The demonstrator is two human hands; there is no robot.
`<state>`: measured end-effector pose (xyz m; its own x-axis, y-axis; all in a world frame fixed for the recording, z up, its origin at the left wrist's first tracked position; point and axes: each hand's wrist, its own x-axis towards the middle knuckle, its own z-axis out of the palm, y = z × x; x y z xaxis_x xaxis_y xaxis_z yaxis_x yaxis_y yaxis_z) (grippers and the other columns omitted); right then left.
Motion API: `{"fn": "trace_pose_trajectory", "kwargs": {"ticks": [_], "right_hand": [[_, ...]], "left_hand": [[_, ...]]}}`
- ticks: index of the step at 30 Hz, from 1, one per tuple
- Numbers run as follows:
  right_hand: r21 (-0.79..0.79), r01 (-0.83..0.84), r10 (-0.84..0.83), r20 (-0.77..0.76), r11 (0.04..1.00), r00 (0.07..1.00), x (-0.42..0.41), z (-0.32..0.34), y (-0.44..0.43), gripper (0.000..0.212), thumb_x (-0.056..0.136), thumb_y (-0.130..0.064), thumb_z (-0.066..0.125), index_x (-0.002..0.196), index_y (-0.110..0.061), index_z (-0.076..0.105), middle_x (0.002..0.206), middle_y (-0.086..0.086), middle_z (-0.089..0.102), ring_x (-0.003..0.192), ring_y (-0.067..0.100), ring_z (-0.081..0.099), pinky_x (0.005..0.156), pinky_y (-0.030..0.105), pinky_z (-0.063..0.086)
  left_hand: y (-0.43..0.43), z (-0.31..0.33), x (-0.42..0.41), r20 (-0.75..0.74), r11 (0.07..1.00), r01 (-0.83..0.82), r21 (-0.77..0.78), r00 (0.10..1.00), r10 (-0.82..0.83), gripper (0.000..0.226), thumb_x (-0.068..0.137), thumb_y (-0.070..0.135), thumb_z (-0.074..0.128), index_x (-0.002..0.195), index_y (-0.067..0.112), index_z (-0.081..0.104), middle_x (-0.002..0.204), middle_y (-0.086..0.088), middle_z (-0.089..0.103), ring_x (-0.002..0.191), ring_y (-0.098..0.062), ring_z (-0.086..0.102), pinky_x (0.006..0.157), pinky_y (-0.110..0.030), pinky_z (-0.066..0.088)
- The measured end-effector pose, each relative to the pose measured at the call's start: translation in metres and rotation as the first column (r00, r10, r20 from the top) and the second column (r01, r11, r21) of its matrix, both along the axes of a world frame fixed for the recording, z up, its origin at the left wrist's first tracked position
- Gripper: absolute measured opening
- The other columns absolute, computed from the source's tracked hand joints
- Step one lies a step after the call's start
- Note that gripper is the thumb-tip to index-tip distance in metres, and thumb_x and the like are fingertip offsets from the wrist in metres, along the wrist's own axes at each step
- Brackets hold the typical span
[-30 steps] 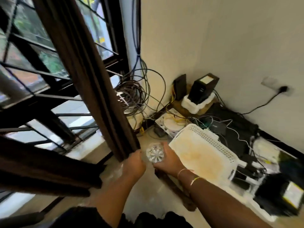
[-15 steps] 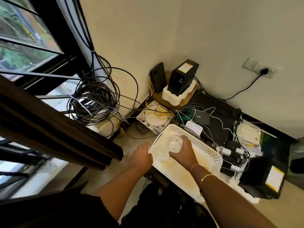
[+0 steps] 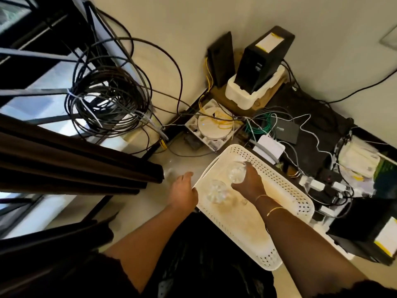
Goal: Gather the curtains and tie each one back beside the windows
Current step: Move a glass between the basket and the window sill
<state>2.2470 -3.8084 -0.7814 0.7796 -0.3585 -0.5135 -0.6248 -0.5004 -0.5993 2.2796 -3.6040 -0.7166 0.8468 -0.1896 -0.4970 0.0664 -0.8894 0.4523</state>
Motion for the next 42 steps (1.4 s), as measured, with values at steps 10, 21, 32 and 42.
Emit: {"fn": "trace_pose_trajectory", "kwargs": {"ticks": [10, 21, 32, 42], "right_hand": [[0.059, -0.018, 0.019, -0.005, 0.998, 1.0, 0.004, -0.034, 0.001, 0.09, 0.066, -0.005, 0.08, 0.141, -0.008, 0.03, 0.138, 0.015, 0.044, 0.129, 0.029, 0.042, 0.106, 0.033, 0.035], [-0.002, -0.13, 0.129, -0.111, 0.991, 0.985, -0.001, -0.021, 0.011, 0.099, 0.075, 0.008, 0.061, 0.15, -0.015, -0.001, 0.152, 0.018, 0.016, 0.139, 0.036, 0.021, 0.112, 0.04, 0.024], [-0.129, -0.091, 0.114, 0.183, 0.987, 0.976, -0.004, 0.079, 0.05, 0.053, 0.076, 0.01, 0.047, 0.128, -0.002, 0.046, 0.138, 0.017, 0.036, 0.13, 0.035, 0.034, 0.106, 0.039, 0.034], [-0.091, -0.393, 0.4, 0.33, 0.915, 0.855, -0.004, 0.151, 0.169, 0.049, 0.072, 0.006, 0.055, 0.12, -0.003, 0.054, 0.129, 0.013, 0.045, 0.118, 0.026, 0.046, 0.092, 0.018, 0.031]], "left_hand": [[0.001, -0.024, -0.019, -0.002, 0.999, -0.038, 0.01, 0.999, 0.038, 0.05, 0.091, 0.013, 0.048, 0.139, 0.016, 0.035, 0.137, -0.003, 0.045, 0.126, -0.02, 0.042, 0.098, -0.032, 0.039], [0.025, -0.016, -0.025, 0.006, 0.994, -0.086, 0.067, 0.996, 0.086, 0.052, 0.093, 0.016, 0.048, 0.142, 0.017, 0.031, 0.135, -0.004, 0.045, 0.122, -0.022, 0.045, 0.093, -0.034, 0.043], [0.042, 0.072, -0.032, 0.099, 0.984, -0.178, -0.005, 0.979, 0.177, 0.05, 0.095, 0.011, 0.041, 0.143, 0.014, 0.029, 0.144, -0.007, 0.036, 0.132, -0.022, 0.035, 0.106, -0.03, 0.031], [0.13, 0.138, -0.071, 0.194, 0.892, -0.451, -0.025, 0.873, 0.447, 0.049, 0.094, 0.017, 0.046, 0.141, 0.017, 0.034, 0.143, -0.005, 0.039, 0.128, -0.02, 0.041, 0.106, -0.03, 0.033]]}}
